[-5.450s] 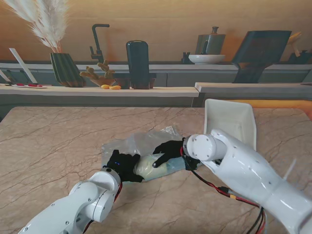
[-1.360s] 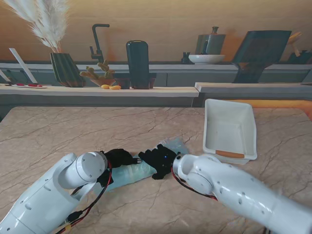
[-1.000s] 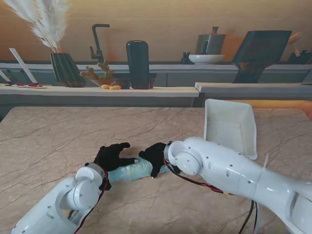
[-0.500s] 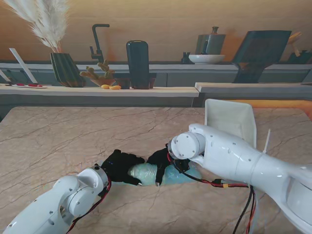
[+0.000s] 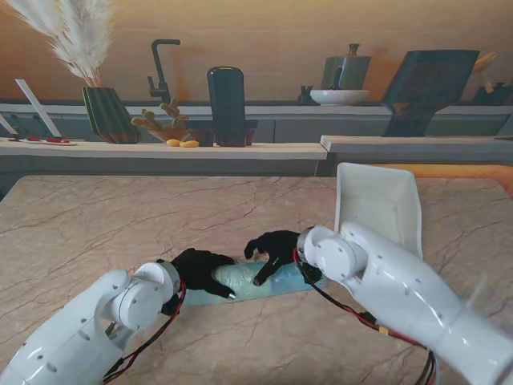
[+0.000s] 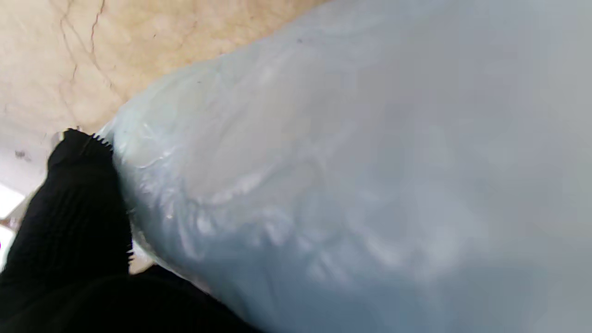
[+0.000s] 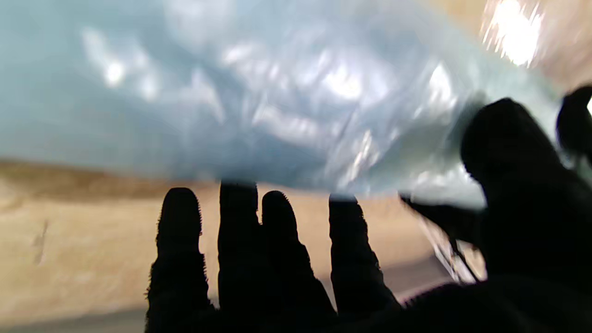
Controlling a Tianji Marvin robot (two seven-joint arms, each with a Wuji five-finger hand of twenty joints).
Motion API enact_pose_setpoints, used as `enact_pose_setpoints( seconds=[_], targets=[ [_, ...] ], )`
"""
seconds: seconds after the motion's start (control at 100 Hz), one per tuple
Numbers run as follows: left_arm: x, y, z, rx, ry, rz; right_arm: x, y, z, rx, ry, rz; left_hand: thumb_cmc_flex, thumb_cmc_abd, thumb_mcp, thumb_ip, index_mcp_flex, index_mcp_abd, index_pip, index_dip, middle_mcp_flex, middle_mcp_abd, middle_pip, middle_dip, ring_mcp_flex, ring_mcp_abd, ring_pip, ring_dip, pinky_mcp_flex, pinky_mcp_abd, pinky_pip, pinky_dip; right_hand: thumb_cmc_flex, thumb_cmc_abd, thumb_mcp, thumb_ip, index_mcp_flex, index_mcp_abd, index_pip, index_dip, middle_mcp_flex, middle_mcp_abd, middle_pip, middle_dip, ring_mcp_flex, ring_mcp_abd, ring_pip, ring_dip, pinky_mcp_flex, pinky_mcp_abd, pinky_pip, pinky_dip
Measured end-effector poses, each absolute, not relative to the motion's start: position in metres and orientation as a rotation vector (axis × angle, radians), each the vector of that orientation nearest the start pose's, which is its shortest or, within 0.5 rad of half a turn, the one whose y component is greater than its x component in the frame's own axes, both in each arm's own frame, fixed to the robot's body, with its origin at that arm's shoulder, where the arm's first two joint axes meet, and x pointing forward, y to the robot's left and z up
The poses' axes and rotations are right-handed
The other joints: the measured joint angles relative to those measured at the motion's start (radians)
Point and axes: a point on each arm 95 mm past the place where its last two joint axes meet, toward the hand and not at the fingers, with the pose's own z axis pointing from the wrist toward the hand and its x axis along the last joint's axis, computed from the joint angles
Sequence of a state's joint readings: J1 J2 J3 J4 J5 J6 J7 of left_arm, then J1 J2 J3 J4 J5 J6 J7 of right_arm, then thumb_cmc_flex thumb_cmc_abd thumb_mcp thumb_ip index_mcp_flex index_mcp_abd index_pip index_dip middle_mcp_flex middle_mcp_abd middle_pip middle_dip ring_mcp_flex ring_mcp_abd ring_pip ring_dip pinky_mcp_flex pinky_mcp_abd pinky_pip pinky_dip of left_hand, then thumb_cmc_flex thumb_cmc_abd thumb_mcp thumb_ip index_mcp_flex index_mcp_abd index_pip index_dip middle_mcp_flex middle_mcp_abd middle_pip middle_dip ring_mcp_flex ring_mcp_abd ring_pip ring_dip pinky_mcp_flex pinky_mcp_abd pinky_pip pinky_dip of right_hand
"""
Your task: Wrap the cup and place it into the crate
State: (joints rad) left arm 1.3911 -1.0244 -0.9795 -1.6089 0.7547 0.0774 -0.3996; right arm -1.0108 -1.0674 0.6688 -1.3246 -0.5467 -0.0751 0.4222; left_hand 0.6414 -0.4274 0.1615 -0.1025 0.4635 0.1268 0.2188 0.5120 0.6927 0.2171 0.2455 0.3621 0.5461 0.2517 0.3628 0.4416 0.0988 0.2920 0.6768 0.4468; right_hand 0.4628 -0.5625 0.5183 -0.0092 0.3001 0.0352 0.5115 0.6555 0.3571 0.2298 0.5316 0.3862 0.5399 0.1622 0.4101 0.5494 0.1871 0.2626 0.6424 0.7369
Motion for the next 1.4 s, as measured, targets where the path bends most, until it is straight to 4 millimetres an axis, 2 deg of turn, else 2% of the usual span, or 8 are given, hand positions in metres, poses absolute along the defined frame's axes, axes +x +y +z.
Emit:
enact_pose_setpoints(
  seconds=[0.16,0.53,0.74,0.83,0.94,1.13,1.2,1.4],
  targets=[
    [0.409,-0.052,-0.334,-1.518,1.966,-1.285,0.448,0.084,-0.329,1.200,1.903,1.646,0.116,0.040,-0.247,0.014,0.010,-0.004,0.000,0.001,0.013,0.003,-0.001,0.006,0.000,0.005,0.010,0.002,-0.002,-0.001,0.016,0.000,0.031,0.048,0.060,0.063,0.000,-0.001,0.001,0.001,0.000,0.017,0.035,0.000,0.000,0.001,0.033,0.014,0.045,0.000,0.004,0.060],
    [0.425,-0.045,-0.333,-1.912,1.849,-1.260,0.409,0.097,-0.326,0.709,1.990,1.597,0.180,0.071,-0.291,-0.008,0.109,0.022,0.000,-0.055,0.026,0.014,0.001,0.007,-0.074,-0.008,0.086,0.073,-0.025,-0.004,0.017,-0.001,-0.014,-0.005,0.109,0.037,0.000,0.034,-0.045,-0.032,-0.040,0.021,0.024,-0.015,-0.046,0.012,-0.011,-0.017,0.004,0.011,0.001,0.058],
    [0.430,-0.046,-0.330,-1.928,1.885,-1.210,0.396,0.110,-0.343,0.742,2.076,1.444,0.180,0.114,-0.319,-0.009,0.137,0.061,0.000,-0.056,0.050,0.017,0.003,0.007,-0.085,-0.034,0.084,0.073,-0.028,-0.006,0.027,-0.001,-0.088,-0.026,0.142,0.012,-0.022,0.105,-0.175,-0.051,-0.080,0.045,-0.025,-0.048,-0.091,0.063,-0.150,-0.101,-0.026,0.050,-0.078,0.057],
    [0.432,-0.045,-0.329,-1.998,1.852,-1.203,0.394,0.117,-0.347,0.757,2.128,1.400,0.180,0.178,-0.326,-0.012,0.221,0.102,0.007,-0.056,0.079,0.021,0.003,0.007,-0.101,-0.034,0.083,0.073,-0.028,-0.006,0.030,-0.001,-0.088,-0.026,0.130,0.012,-0.063,0.181,-0.237,-0.053,-0.080,0.049,-0.036,-0.052,-0.101,0.075,-0.181,-0.113,-0.034,0.057,-0.101,0.057],
    [0.435,-0.043,-0.328,-2.071,1.820,-1.207,0.397,0.131,-0.352,0.739,2.191,1.370,0.221,0.272,-0.323,-0.012,0.327,0.132,0.142,-0.056,0.093,0.021,0.003,0.007,-0.112,-0.036,0.088,0.073,-0.028,-0.006,0.040,-0.001,-0.087,-0.026,0.130,0.012,-0.076,0.219,-0.252,-0.039,-0.106,0.061,-0.063,-0.064,-0.101,0.085,-0.196,-0.119,-0.035,0.071,-0.125,0.057],
    [0.443,-0.034,-0.331,-2.179,1.769,-1.240,0.425,0.148,-0.359,0.661,2.276,1.307,0.268,0.315,-0.234,-0.014,0.339,0.184,0.157,-0.081,0.098,0.033,0.004,0.007,-0.111,-0.074,0.135,0.097,-0.054,-0.044,0.126,0.019,-0.051,-0.067,0.147,0.010,-0.101,0.253,-0.267,-0.031,-0.126,0.086,-0.070,-0.065,-0.101,0.093,-0.196,-0.119,-0.019,0.093,-0.138,0.057],
    [0.445,-0.029,-0.334,-2.196,1.757,-1.290,0.436,0.154,-0.354,0.690,2.338,1.251,0.248,0.315,-0.202,0.033,0.339,0.193,0.157,-0.081,0.096,0.038,0.004,0.007,-0.095,-0.066,0.157,0.098,-0.050,-0.052,0.180,0.033,-0.053,-0.068,0.118,0.009,-0.102,0.218,-0.288,0.013,-0.132,0.086,-0.042,-0.065,-0.090,0.080,-0.178,-0.119,0.003,0.092,-0.139,0.057],
    [0.425,-0.022,-0.339,-2.085,1.706,-1.379,0.450,0.169,-0.344,0.729,2.457,1.125,0.157,0.339,-0.201,0.056,0.233,0.149,0.130,-0.076,0.014,0.019,0.008,0.008,-0.090,-0.068,0.086,0.055,-0.045,-0.055,0.089,0.015,0.012,-0.075,0.036,0.059,-0.032,0.207,-0.193,0.088,0.019,0.060,0.085,0.011,0.081,-0.019,0.188,0.074,0.135,-0.028,0.100,0.066]
  ],
)
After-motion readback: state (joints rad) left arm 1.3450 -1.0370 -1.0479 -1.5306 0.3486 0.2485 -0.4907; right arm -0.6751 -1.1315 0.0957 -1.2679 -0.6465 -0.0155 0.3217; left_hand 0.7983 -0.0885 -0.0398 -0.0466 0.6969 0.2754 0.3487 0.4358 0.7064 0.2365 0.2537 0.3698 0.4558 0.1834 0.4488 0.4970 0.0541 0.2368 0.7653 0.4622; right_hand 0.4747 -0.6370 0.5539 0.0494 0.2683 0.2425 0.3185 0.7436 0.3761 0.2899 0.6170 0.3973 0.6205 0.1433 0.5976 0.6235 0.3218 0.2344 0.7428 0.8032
